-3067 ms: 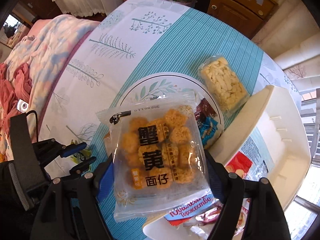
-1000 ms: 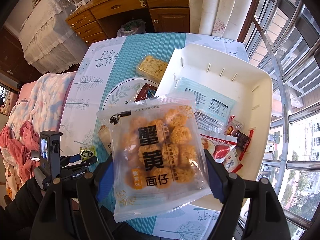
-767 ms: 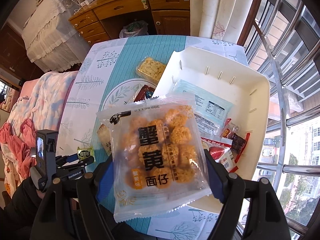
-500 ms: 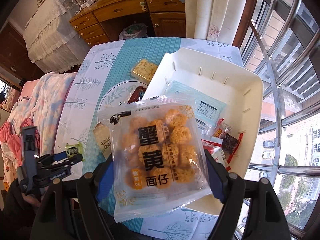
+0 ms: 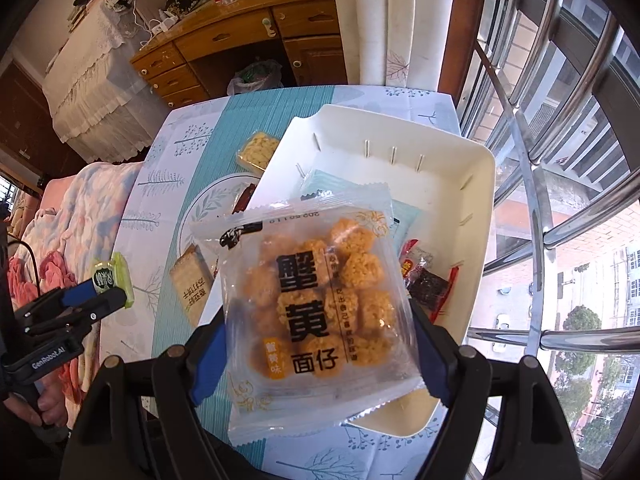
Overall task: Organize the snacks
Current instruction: 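Open both tools to drop the green-yellow packet and crab-roe bag into the tray, then withdraw both tools from the tray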
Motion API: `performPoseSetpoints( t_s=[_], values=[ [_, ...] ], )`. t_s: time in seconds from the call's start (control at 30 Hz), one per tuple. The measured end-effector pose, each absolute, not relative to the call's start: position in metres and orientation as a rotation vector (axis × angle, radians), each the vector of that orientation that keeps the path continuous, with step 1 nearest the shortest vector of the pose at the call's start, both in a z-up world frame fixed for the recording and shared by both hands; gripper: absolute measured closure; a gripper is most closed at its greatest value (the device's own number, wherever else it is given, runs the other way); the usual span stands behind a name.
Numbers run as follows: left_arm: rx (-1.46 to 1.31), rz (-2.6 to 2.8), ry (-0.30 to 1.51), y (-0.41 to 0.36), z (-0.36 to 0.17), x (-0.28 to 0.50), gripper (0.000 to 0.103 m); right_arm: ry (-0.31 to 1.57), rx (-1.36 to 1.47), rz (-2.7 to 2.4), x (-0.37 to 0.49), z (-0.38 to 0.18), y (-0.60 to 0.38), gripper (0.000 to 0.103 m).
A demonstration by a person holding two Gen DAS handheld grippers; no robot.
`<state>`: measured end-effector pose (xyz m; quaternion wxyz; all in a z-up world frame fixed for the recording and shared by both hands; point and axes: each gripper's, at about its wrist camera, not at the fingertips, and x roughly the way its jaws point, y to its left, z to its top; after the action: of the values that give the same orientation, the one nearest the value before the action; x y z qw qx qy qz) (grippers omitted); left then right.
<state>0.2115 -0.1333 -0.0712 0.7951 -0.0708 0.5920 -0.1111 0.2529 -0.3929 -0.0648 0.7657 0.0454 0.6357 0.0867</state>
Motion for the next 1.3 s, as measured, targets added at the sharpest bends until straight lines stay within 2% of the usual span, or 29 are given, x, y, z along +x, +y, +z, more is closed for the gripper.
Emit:
performPoseSetpoints(
  t_s=[0.4, 0.47, 0.53, 0.6, 0.73, 0.9, 1.3],
  values=[
    [-0.106, -0.404, 1.168, -0.202, -0.057, 0.235, 0.048, 1.359, 0.192, 0.184, 0.256, -0.071, -0.42, 0.017],
    [-0.094, -0.41, 1.164, -0.213, -0.056, 0.237, 0.032, 1.356, 0.221, 0.164, 0.257, -0.073, -0.428, 0.016],
    [-0.085, -0.42, 1.162, -0.22, -0.056, 0.238, 0.022, 1.345, 0.235, 0.159, 0.256, -0.072, -0.433, 0.012],
    [-0.074, -0.426, 1.161, -0.224, -0.055, 0.236, 0.021, 1.324, 0.248, 0.159, 0.255, -0.068, -0.438, 0.007],
    [-0.073, -0.414, 1.161, -0.223, -0.055, 0.235, 0.019, 1.305, 0.266, 0.152, 0.257, -0.065, -0.443, 0.005],
    [-0.108, -0.4, 1.154, -0.208, -0.052, 0.23, 0.019, 1.328, 0.333, 0.164, 0.259, -0.069, -0.441, 0.005],
    [-0.147, -0.366, 1.132, -0.153, -0.039, 0.209, 0.019, 1.334, 0.289, 0.256, 0.258, -0.058, -0.376, 0.005]
  ],
)
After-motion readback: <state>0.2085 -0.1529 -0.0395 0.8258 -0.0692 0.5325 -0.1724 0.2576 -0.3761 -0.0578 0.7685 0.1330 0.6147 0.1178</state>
